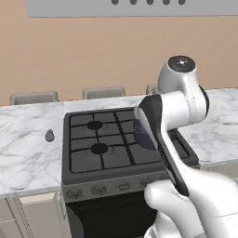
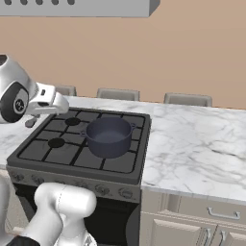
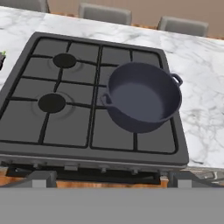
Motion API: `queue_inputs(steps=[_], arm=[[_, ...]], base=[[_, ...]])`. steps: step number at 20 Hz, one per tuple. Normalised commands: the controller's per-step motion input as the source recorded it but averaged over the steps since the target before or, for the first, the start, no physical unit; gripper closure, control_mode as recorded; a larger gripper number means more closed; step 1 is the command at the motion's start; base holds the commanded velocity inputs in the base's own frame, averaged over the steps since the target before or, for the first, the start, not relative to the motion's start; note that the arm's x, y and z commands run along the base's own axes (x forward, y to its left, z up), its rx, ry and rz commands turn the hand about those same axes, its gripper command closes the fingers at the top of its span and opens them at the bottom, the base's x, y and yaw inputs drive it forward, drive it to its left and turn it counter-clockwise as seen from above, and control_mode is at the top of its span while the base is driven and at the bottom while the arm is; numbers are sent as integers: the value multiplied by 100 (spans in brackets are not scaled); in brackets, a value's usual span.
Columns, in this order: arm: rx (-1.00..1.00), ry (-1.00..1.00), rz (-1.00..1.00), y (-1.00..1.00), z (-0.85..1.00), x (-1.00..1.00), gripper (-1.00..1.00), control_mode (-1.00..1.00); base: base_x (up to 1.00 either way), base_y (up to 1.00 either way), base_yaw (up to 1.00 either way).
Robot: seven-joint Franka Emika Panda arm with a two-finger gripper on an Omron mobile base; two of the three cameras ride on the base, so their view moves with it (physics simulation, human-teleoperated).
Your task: Turn on the burner for the pot on the stove. Wait thirty seconds for the pot to heat up. Then add the eggplant to the pot.
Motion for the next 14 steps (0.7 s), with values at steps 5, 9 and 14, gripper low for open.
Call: queue_inputs(steps=[5, 9, 14], arm=[[0, 3, 0, 90, 0, 12, -100, -100], [4, 5, 0, 91, -20, 29, -100, -100], [6, 0, 0, 73, -18, 32, -100, -100]], base=[[0, 0, 0], [0, 0, 0], [0, 0, 0]])
